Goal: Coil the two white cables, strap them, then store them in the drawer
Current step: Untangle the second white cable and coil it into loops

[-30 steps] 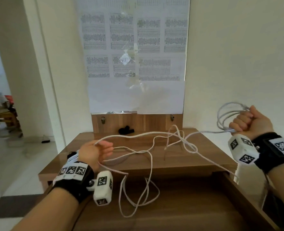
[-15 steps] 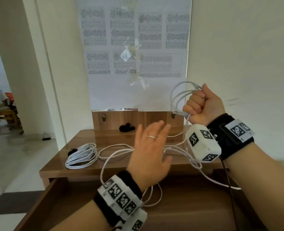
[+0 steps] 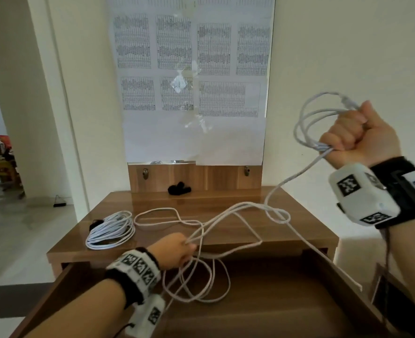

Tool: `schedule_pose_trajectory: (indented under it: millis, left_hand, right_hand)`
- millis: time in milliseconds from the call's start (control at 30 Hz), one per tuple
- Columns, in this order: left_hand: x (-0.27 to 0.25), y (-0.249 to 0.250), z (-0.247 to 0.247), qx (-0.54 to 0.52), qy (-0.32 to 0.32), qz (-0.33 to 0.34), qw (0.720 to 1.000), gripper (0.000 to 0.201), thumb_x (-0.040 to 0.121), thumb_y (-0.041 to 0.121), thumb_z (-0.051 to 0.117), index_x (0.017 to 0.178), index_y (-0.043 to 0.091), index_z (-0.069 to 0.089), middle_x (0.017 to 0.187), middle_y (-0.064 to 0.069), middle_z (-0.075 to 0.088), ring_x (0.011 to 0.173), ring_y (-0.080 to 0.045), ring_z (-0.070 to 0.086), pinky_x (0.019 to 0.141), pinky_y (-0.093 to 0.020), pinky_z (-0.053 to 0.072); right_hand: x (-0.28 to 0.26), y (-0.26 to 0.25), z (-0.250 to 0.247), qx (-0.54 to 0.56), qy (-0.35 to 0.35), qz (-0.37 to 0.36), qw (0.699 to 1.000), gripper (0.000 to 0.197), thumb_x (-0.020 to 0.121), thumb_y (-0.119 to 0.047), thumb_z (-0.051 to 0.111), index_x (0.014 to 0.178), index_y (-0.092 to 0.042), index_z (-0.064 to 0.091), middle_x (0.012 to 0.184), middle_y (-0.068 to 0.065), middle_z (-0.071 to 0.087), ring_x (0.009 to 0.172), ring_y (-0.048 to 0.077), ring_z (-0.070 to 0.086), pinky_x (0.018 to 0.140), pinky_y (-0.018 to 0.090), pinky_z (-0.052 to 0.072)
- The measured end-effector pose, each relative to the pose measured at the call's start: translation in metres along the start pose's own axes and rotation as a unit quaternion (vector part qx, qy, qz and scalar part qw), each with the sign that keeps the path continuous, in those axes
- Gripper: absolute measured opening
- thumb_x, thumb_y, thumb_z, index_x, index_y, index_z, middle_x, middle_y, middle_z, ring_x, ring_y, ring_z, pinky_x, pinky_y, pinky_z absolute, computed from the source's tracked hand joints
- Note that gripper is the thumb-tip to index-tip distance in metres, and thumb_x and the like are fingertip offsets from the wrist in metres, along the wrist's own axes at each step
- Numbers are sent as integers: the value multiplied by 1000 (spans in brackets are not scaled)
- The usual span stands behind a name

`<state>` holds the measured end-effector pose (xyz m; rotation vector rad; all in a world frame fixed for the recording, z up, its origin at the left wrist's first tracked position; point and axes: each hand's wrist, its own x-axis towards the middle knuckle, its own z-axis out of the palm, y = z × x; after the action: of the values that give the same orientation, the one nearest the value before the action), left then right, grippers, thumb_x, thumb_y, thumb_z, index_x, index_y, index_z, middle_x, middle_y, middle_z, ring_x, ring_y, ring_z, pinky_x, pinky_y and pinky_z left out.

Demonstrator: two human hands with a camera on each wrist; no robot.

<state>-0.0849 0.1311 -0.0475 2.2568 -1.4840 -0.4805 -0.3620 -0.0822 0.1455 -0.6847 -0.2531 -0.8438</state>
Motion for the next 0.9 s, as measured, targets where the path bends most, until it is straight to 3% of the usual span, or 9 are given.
schedule_pose_trajectory:
  millis: [100,200,300,400,533,600,667,800,900]
  left_hand:
    - [-9,-24,-8,-44,14,-22,999,36,102,23,45,71,15,63,48,4,54,44,-5,49,71,-32,48]
    - [-6,-5,-13,-57,104,1,993,11,92,27,63,93,16,62,76,6,66,69,-9,63,70,-25,48]
    - [-8,44,-11,-74,113,50,990,67,79,33,79,137,28,44,127,8,56,118,-8,54,96,-24,45]
    - [-20,101,-8,10,114,159,981,92,78,36,78,152,33,23,153,9,33,142,-10,26,117,-36,27]
    - [-21,158,12,-261,38,313,912,57,86,5,67,139,4,45,124,-5,58,117,-12,56,104,-31,46]
    - [-14,162,15,-402,0,276,873,40,90,-4,58,129,-9,50,104,-3,64,97,-5,64,91,-24,52]
    - [-6,150,11,-450,-49,244,858,24,91,2,59,113,-7,61,96,-9,67,90,-17,66,91,-36,54]
    - [7,115,-22,-221,41,237,945,20,93,22,61,73,19,61,78,-16,64,77,-26,65,84,-45,55]
    - [12,102,-55,11,144,222,964,25,93,36,59,72,23,54,77,-4,60,75,-15,60,79,-37,54]
  right_hand:
    - [-3,-9,-12,-23,-6,-10,1000,48,97,-42,39,54,-20,38,40,-6,22,32,12,17,36,22,19]
    - [2,19,-11,-81,-12,8,997,50,95,-45,37,51,-22,38,40,-7,16,38,12,7,36,21,19]
    - [6,58,1,-108,-25,52,992,54,97,-47,35,49,-22,39,45,-7,9,40,12,4,36,20,15]
    - [6,83,10,-105,-12,76,991,54,99,-48,35,51,-22,37,39,-8,19,35,11,8,37,21,12]
    - [6,98,19,-93,-22,93,991,51,99,-47,35,56,-21,34,38,-8,21,35,10,9,36,20,13]
    - [5,94,23,-90,-36,99,990,53,99,-47,34,53,-21,36,40,-8,16,40,11,5,37,21,13]
    - [6,80,22,-85,-52,97,990,56,99,-48,32,51,-21,39,46,-8,9,41,11,4,37,21,14]
    - [3,54,5,-85,-63,99,990,56,99,-48,30,52,-21,40,48,-7,9,40,12,6,36,21,18]
    - [-6,59,-8,-101,-31,91,990,56,100,-46,30,51,-21,41,49,-7,8,40,12,5,37,21,18]
